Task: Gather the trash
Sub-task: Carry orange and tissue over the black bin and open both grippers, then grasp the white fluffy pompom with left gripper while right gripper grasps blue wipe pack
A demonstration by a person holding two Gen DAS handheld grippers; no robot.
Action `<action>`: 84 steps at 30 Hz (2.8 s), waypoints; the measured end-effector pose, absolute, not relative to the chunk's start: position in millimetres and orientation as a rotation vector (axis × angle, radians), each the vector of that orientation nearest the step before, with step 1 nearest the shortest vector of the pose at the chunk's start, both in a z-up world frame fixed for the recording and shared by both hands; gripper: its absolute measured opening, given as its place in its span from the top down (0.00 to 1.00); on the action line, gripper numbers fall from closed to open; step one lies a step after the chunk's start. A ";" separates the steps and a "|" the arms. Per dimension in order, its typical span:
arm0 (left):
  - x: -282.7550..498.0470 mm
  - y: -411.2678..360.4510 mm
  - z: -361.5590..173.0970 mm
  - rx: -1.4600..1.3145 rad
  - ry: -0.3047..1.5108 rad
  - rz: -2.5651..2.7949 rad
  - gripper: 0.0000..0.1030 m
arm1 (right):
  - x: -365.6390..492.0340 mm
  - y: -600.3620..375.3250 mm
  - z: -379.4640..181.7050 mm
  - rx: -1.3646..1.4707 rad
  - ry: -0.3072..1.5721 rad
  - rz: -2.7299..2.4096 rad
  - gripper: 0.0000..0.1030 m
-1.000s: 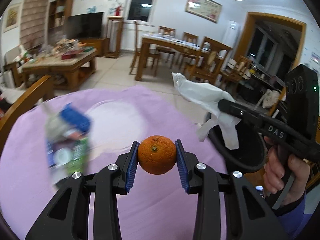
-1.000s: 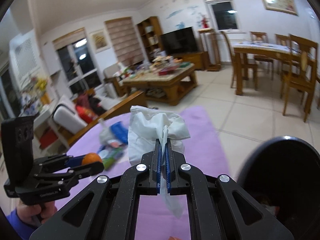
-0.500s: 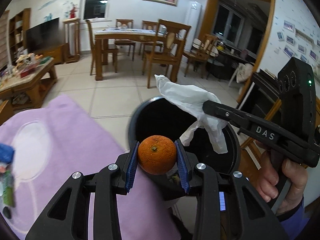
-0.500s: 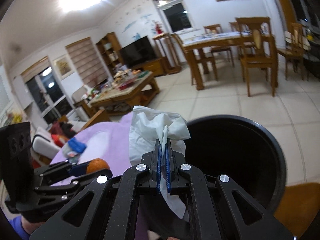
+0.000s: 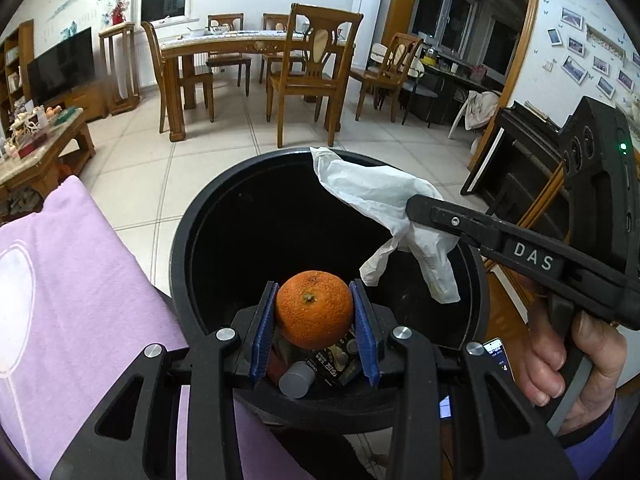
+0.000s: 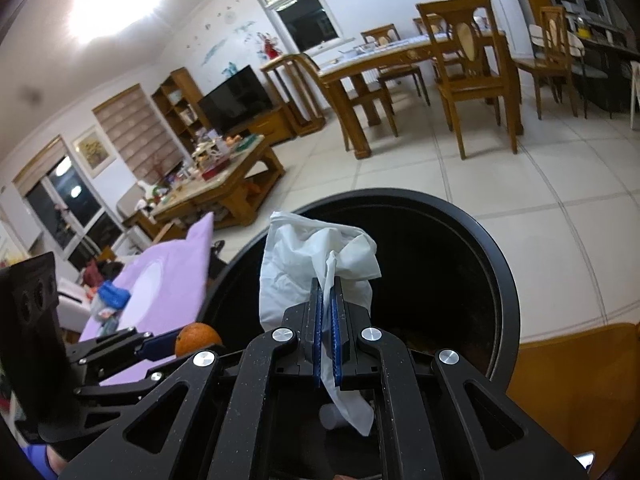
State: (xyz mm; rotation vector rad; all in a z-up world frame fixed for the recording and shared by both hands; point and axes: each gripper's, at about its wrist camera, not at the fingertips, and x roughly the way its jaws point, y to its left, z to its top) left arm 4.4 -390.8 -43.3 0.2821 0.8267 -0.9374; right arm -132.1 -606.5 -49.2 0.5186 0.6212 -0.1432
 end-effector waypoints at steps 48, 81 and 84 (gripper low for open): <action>95.9 -99.9 1.4 0.024 0.750 -0.503 0.19 | 35.0 -337.2 3.8 0.270 0.711 0.196 0.30; 211.3 -41.6 -50.0 0.229 0.854 -0.621 0.50 | 242.9 -152.6 -45.9 -0.021 0.940 0.636 0.69; 215.5 -32.7 -47.0 0.208 0.853 -0.581 0.65 | 241.6 -156.0 -41.2 0.020 0.932 0.625 0.72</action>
